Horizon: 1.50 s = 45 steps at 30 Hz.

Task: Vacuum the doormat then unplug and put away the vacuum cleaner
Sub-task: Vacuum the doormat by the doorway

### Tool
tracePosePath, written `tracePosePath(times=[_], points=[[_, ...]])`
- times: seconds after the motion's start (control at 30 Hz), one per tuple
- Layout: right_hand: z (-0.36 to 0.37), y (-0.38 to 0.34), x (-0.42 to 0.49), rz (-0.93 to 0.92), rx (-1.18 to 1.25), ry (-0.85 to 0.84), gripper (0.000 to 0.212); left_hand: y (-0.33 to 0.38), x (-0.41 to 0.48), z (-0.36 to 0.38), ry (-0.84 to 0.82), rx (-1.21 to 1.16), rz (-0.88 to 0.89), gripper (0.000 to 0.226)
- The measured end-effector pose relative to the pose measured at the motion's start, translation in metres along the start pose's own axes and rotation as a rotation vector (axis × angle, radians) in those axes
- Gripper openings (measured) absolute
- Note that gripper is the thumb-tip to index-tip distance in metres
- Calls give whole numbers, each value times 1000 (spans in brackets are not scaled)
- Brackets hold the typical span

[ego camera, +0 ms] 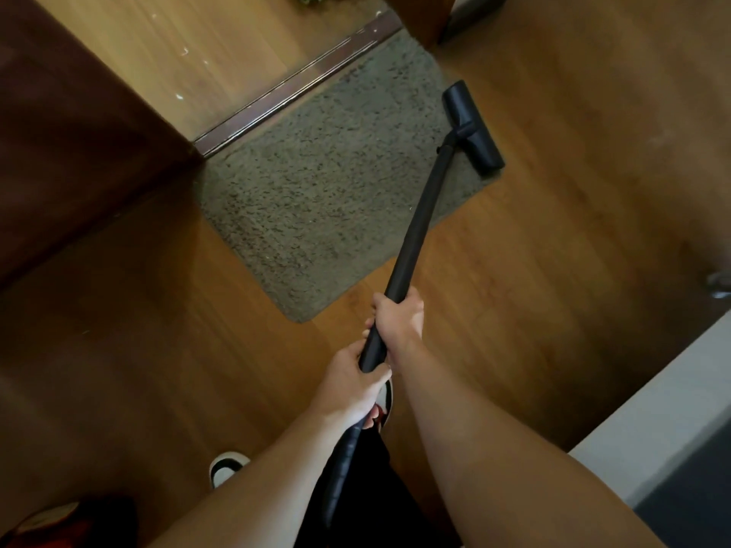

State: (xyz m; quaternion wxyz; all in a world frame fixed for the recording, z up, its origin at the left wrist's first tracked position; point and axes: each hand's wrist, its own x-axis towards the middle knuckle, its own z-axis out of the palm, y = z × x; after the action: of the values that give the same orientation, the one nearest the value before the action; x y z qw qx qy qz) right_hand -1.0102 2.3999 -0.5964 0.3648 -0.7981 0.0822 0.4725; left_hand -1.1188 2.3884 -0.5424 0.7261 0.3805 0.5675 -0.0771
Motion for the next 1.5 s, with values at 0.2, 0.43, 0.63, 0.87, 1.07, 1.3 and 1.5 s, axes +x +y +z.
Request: tracePosePath(times=[0.2, 0.43, 0.63, 0.87, 1.07, 1.3, 1.5], points=[[-5, -4, 0, 1, -25, -4, 24, 2, 1, 4, 2, -18, -22, 10], [24, 32, -43, 57, -6, 9, 22, -30, -38, -33, 3, 17, -44, 9], [70, 79, -101, 70, -23, 1, 24, -81, -83, -87, 31, 62, -67, 6], [126, 137, -174, 95, -42, -15, 25, -150, -136, -152, 33, 125, -84, 7], [163, 175, -233, 84, -64, -51, 26, -193, -183, -201, 28, 63, -101, 9], [206, 188, -271, 7, -229, -210, 36, -223, -217, -225, 183, -125, -110, 15], [228, 192, -283, 34, -248, -236, 34, -226, -229, -244, 205, -219, -146, 14]])
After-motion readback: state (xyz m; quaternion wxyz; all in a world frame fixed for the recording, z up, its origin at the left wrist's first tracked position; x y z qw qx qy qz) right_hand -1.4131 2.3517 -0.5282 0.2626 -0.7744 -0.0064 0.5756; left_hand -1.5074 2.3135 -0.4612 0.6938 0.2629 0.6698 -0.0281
